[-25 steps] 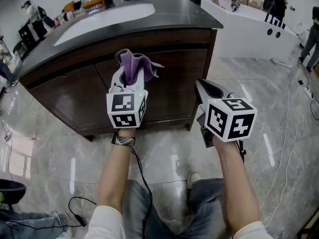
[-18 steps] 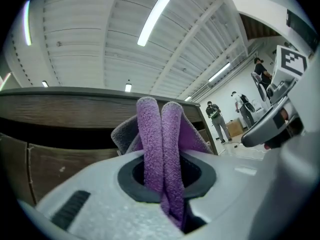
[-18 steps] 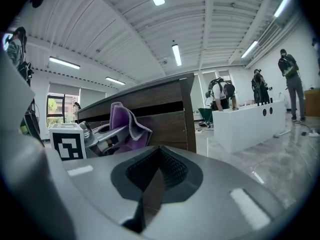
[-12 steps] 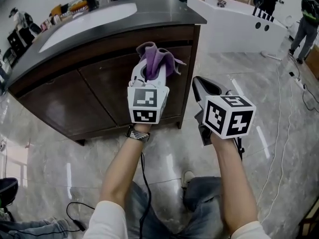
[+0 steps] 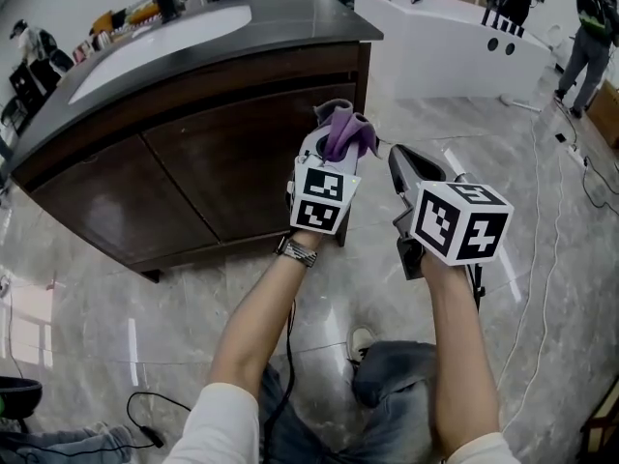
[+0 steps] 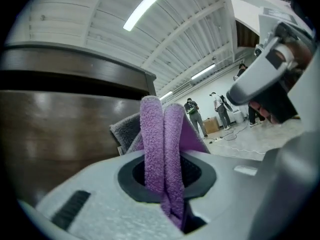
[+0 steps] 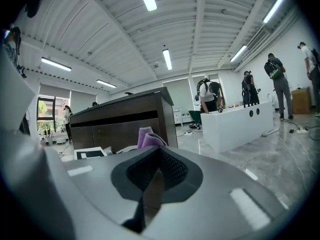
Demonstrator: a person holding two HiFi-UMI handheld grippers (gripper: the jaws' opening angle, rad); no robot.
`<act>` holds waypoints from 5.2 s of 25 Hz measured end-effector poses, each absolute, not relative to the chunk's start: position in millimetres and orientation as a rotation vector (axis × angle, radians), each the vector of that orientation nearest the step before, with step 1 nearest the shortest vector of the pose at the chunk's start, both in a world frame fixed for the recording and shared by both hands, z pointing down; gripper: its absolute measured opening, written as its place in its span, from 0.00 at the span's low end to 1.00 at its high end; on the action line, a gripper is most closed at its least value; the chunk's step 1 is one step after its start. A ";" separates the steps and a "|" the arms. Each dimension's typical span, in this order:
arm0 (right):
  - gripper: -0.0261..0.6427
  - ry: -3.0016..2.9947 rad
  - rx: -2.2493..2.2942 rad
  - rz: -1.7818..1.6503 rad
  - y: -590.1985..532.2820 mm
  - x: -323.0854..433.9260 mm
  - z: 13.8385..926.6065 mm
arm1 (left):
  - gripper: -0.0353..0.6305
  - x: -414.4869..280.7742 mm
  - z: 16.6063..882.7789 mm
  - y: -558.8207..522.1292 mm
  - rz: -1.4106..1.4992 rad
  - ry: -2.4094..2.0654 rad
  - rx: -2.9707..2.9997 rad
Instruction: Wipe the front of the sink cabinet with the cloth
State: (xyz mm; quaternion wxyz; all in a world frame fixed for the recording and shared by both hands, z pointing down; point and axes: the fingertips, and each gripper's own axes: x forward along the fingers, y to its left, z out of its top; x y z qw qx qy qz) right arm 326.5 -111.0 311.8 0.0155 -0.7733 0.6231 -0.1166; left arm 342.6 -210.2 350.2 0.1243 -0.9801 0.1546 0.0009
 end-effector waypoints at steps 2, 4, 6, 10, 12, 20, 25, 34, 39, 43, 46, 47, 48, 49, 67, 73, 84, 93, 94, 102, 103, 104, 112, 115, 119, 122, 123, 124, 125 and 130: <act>0.05 1.938 -2.411 -0.359 -108.3 327.3 311.6 | 0.13 339.3 365.1 -212.7 -0.031 0.462 -2.859; 0.05 1.934 -2.416 -0.352 -106.4 328.1 310.2 | 0.13 334.0 375.0 -216.1 -0.054 0.473 -2.864; 0.05 1.933 -2.417 -0.347 -105.4 327.5 309.5 | 0.13 328.3 381.0 -218.8 -0.072 0.484 -2.870; 0.05 1.964 -2.455 -0.334 -107.5 322.7 313.8 | 0.13 313.0 384.8 -227.1 -0.086 0.523 -2.886; 0.05 1.978 -2.475 -0.325 -108.6 321.0 316.1 | 0.13 301.0 385.4 -234.1 -0.079 0.555 -2.896; 0.05 2.057 -2.475 -0.329 -120.1 305.1 324.3 | 0.13 223.7 388.2 -277.2 -0.069 0.702 -2.871; 0.05 2.114 -2.462 -0.334 -124.4 295.7 328.9 | 0.13 165.6 399.7 -308.2 -0.102 0.848 -2.872; 0.05 2.116 -2.445 -0.365 -121.0 295.0 330.9 | 0.13 161.0 434.8 -313.1 -0.113 0.802 -2.978; 0.05 2.127 -2.420 -0.366 -116.6 290.2 328.3 | 0.13 179.9 458.0 -303.4 -0.131 0.773 -3.027; 0.05 2.126 -2.417 -0.377 -112.4 291.4 329.9 | 0.13 223.1 475.1 -280.9 -0.210 0.635 -3.061; 0.05 2.116 -2.422 -0.382 -105.9 293.4 330.3 | 0.13 247.4 475.8 -267.7 -0.199 0.593 -3.077; 0.05 2.111 -2.425 -0.379 -103.2 294.8 329.4 | 0.13 253.9 475.2 -263.8 -0.196 0.580 -3.080; 0.05 2.106 -2.428 -0.377 -100.7 296.6 328.5 | 0.13 260.4 474.9 -260.0 -0.197 0.563 -3.079; 0.05 2.101 -2.430 -0.374 -98.7 298.5 327.7 | 0.13 266.7 474.8 -256.5 -0.202 0.546 -3.076; 0.05 2.125 -2.440 -0.322 -95.3 303.4 323.7 | 0.13 324.2 553.6 -229.1 -0.481 0.396 -2.971; 0.05 2.180 -2.433 -0.308 -106.2 293.4 327.1 | 0.13 276.9 564.6 -253.0 -0.539 0.501 -2.951; 0.05 2.278 -2.376 -0.287 -124.8 266.5 328.8 | 0.13 173.3 581.3 -308.5 -0.597 0.761 -2.930; 0.05 2.262 -2.402 -0.290 -116.7 278.0 330.7 | 0.13 167.7 616.7 -314.9 -0.627 0.825 -2.947; 0.05 2.256 -2.405 -0.291 -115.1 279.9 330.5 | 0.13 173.2 623.9 -312.3 -0.654 0.812 -2.940; 0.05 2.207 -2.418 -0.277 -99.9 287.2 323.8 | 0.13 220.5 647.1 -287.9 -0.682 0.770 -2.967; 0.05 2.209 -2.419 -0.276 -98.4 287.2 323.5 | 0.13 229.6 647.4 -280.9 -0.674 0.743 -2.989; 0.05 2.213 -2.421 -0.274 -96.8 287.2 323.4 | 0.13 241.7 645.1 -273.1 -0.663 0.704 -3.002; 0.05 2.150 -2.445 -0.277 -81.3 301.8 320.7 | 0.13 341.9 619.8 -213.8 -0.635 0.423 -3.031; 0.05 2.147 -2.448 -0.290 -84.0 306.1 323.3 | 0.13 361.5 594.4 -199.4 -0.539 0.382 -3.083; 0.05 2.151 -2.407 -0.359 -88.4 314.4 330.8 | 0.13 349.9 560.1 -194.2 -0.408 0.403 -3.134; 0.05 2.104 -2.444 -0.362 -96.1 327.1 333.5 | 0.13 324.4 526.7 -200.5 -0.302 0.472 -3.121; 0.05 2.088 -2.466 -0.361 -99.4 331.3 334.7 | 0.13 314.4 514.6 -203.2 -0.273 0.491 -3.104; 0.05 2.077 -2.488 -0.358 -102.8 334.6 335.6 | 0.13 303.9 502.6 -206.0 -0.246 0.508 -3.088; 0.05 2.070 -2.507 -0.353 -106.4 336.8 336.4 | 0.13 293.1 491.1 -208.9 -0.222 0.524 -3.077; 0.05 2.112 -2.475 -0.336 -138.8 318.9 338.1 | 0.13 232.7 436.9 -226.4 -0.177 0.639 -2.994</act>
